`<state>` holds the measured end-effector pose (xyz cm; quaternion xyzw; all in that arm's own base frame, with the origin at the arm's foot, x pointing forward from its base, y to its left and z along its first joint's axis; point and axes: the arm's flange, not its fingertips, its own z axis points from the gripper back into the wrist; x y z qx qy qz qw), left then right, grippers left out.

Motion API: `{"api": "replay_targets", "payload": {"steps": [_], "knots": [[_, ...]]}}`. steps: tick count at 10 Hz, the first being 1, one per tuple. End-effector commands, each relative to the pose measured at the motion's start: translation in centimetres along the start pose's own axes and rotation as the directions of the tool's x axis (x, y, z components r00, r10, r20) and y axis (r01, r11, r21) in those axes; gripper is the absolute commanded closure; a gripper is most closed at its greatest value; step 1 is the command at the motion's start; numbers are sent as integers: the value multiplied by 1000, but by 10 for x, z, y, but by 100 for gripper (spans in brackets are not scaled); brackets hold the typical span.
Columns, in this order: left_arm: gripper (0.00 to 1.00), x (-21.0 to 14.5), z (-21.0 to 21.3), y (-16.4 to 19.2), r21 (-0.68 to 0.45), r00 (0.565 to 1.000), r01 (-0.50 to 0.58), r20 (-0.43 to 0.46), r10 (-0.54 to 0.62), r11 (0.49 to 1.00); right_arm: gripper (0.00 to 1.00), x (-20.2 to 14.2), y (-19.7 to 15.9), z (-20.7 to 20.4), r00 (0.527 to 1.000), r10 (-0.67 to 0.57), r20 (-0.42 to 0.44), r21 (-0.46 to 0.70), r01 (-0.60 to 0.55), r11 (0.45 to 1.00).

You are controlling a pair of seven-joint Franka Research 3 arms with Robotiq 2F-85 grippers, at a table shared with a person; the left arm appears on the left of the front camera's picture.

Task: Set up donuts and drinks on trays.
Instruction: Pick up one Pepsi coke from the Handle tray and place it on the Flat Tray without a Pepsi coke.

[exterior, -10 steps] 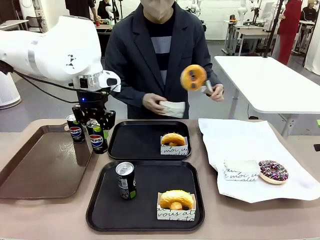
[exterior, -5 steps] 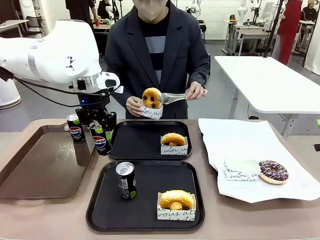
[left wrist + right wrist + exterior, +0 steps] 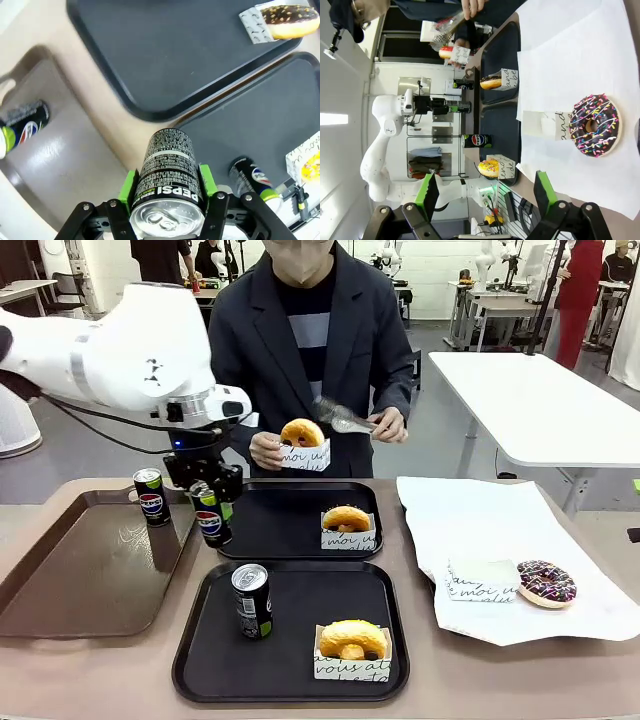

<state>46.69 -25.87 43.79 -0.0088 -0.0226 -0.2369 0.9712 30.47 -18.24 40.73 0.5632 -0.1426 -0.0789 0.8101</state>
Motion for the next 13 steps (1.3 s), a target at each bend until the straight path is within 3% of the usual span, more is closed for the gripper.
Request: {"api": "replay_targets", "payload": {"steps": [1,2,5,7,11,12,13], "knots": [[41,43,-7,-18,38,999,43,31,-45,998,0,1,-1,-1,1000,11,9,21,-11,1000],[41,39,-8,-13,38,1000,27,14,-28,999,0,1,-1,-1,1000,11,9,21,-11,1000],[41,-66,55,65,97,998,55,4,-56,994,0,1,-1,-1,1000,11,9,21,-11,1000],[41,-120,69,98,117,998,58,-9,-57,991,0,1,-1,-1,1000,11,9,21,-11,1000],[41,-107,70,97,87,1000,-2,24,0,996,0,1,-1,-1,1000,11,9,21,-11,1000],[41,-134,74,104,105,1000,27,-7,-26,994,0,1,-1,-1,1000,11,9,21,-11,1000],[41,-134,74,104,105,1000,27,-7,-26,994,0,1,-1,-1,1000,11,9,21,-11,1000]]}}
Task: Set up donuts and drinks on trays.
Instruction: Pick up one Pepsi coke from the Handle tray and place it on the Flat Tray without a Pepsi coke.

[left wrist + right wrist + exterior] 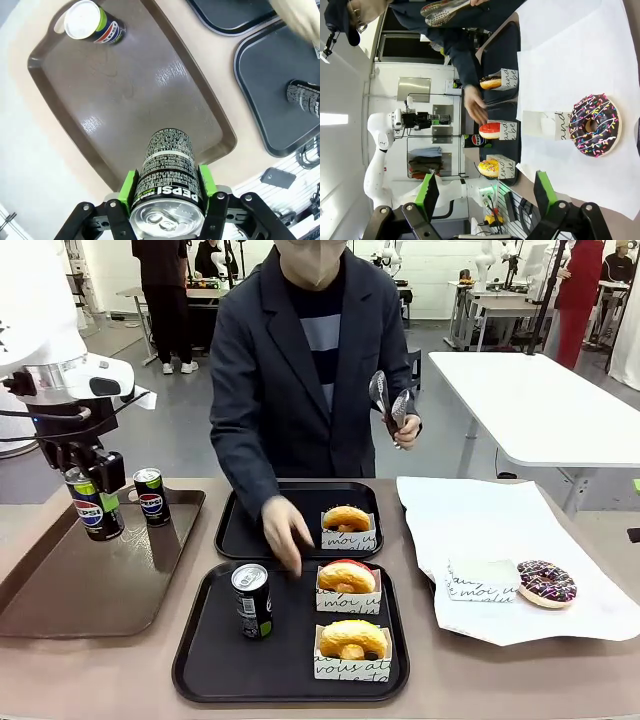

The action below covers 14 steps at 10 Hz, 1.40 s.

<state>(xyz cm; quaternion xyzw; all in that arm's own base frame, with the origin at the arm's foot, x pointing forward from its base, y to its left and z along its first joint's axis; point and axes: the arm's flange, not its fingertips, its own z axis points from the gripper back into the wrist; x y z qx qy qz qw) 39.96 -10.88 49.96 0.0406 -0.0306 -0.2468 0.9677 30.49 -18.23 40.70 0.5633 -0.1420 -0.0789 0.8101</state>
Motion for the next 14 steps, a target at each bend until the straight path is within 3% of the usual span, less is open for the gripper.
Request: {"api": "replay_targets", "payload": {"steps": [1,10,11,14], "knots": [[41,-8,6,3,6,1000,3,3,-3,1000,0,1,0,-1,1000,12,10,21,-12,1000],[41,-4,2,1,0,1000,-3,-4,3,1000,0,1,0,-1,1000,12,10,21,-12,1000],[41,2,1,0,-56,1000,21,-20,-22,998,0,1,0,-1,1000,12,10,21,-12,1000],[41,17,0,-13,-80,997,75,-15,-76,994,0,1,0,-1,1000,12,10,21,-12,1000]]}}
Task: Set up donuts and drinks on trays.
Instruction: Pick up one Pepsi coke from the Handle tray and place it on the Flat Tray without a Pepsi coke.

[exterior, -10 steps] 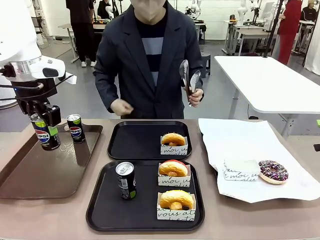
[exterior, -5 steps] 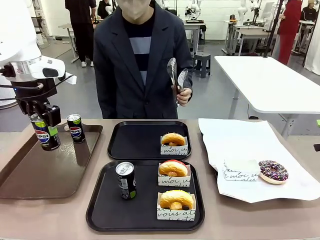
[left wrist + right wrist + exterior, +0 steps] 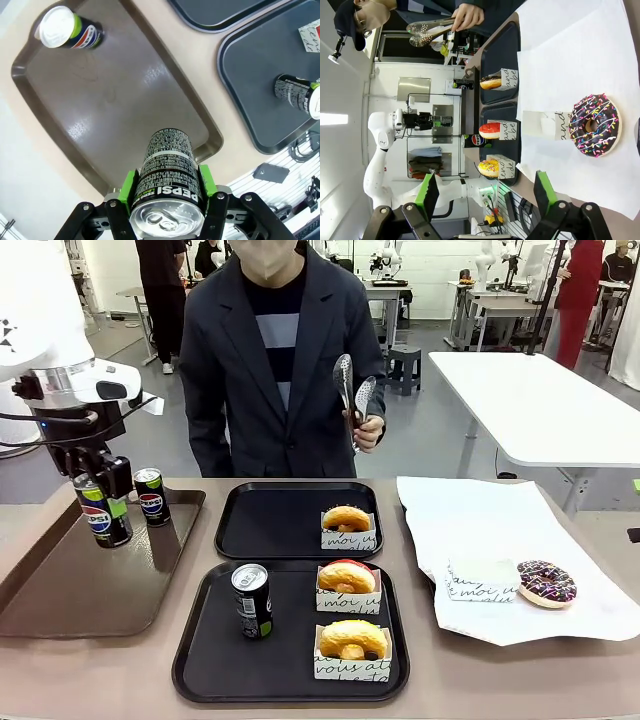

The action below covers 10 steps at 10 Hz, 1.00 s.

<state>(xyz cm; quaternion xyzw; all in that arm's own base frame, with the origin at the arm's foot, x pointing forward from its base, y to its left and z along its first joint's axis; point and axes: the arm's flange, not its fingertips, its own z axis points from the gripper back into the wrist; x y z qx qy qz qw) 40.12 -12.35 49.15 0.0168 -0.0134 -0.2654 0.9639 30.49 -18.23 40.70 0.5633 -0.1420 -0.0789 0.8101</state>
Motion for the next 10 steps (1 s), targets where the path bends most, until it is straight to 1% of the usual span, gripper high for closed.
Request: {"api": "replay_targets", "payload": {"steps": [1,2,4,7,10], "knots": [[41,19,7,-4,-21,999,51,-12,-51,998,0,1,0,-1,1000,12,10,21,-12,1000],[41,28,6,-9,-25,998,52,-25,-53,998,0,1,0,-1,1000,12,10,21,-12,1000],[41,42,4,-21,-26,998,58,-24,-59,998,0,1,0,-1,1000,12,10,21,-12,1000],[41,85,-3,-39,-74,995,93,-31,-96,993,0,1,0,-1,1000,12,10,21,-12,1000],[41,116,-16,-52,-89,994,108,13,-107,990,0,1,0,-1,1000,12,10,21,-12,1000]]}}
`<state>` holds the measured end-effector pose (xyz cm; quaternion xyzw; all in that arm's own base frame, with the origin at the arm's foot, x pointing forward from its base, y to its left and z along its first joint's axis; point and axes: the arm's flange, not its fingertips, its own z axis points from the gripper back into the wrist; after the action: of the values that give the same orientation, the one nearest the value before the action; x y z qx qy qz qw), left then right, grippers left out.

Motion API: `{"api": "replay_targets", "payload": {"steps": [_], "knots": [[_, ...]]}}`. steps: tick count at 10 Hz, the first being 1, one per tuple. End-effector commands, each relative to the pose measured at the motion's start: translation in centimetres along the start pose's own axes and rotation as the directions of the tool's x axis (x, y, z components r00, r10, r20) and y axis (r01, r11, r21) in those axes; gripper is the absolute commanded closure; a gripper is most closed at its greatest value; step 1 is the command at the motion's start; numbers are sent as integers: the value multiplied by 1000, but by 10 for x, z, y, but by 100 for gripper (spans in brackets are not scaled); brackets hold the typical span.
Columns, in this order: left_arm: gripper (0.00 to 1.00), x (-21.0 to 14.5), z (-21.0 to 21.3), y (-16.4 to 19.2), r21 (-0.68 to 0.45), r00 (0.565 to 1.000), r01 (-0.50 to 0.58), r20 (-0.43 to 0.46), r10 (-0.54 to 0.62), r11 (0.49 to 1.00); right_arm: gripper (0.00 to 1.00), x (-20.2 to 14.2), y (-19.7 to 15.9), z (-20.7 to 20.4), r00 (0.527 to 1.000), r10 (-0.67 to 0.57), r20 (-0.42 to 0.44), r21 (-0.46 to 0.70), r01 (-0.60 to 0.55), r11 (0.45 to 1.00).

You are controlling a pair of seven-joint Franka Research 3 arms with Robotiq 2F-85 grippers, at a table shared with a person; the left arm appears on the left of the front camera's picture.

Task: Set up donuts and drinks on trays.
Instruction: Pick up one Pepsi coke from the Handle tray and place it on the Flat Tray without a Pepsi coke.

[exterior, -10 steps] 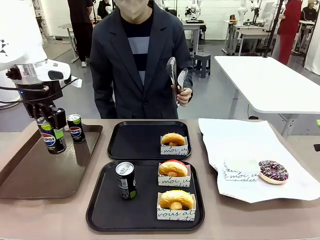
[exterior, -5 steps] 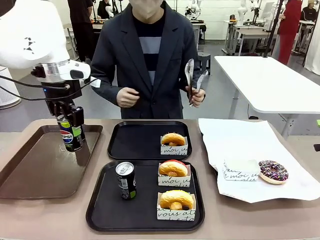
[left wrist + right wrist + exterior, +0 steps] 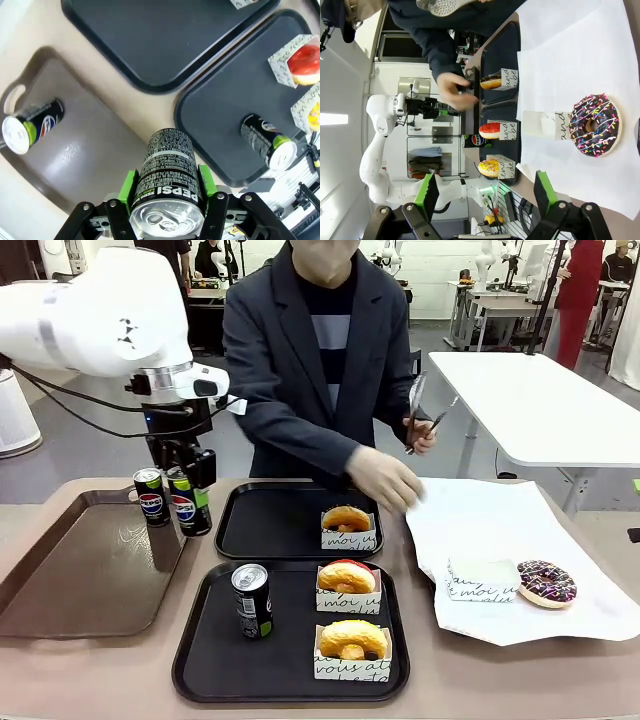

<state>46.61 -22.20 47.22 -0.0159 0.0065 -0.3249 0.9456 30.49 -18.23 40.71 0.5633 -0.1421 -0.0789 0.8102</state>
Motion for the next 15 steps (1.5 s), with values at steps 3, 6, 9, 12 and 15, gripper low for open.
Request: {"api": "replay_targets", "payload": {"steps": [3,6,9,12,15], "knots": [[41,33,-15,4,-44,994,49,99,-44,998,0,1,0,-1,1000,12,10,21,-12,1000],[41,34,-32,3,-62,987,91,137,-82,994,0,1,0,-1,1000,12,10,21,-12,1000],[41,36,-51,8,-57,988,91,128,-83,994,0,1,0,-1,1000,12,10,21,-12,1000],[41,5,-40,12,-7,992,32,121,-31,999,0,1,0,-1,1000,12,10,21,-12,1000],[41,-129,21,44,101,990,-33,142,18,994,0,1,0,-1,1000,12,10,21,-12,1000]]}}
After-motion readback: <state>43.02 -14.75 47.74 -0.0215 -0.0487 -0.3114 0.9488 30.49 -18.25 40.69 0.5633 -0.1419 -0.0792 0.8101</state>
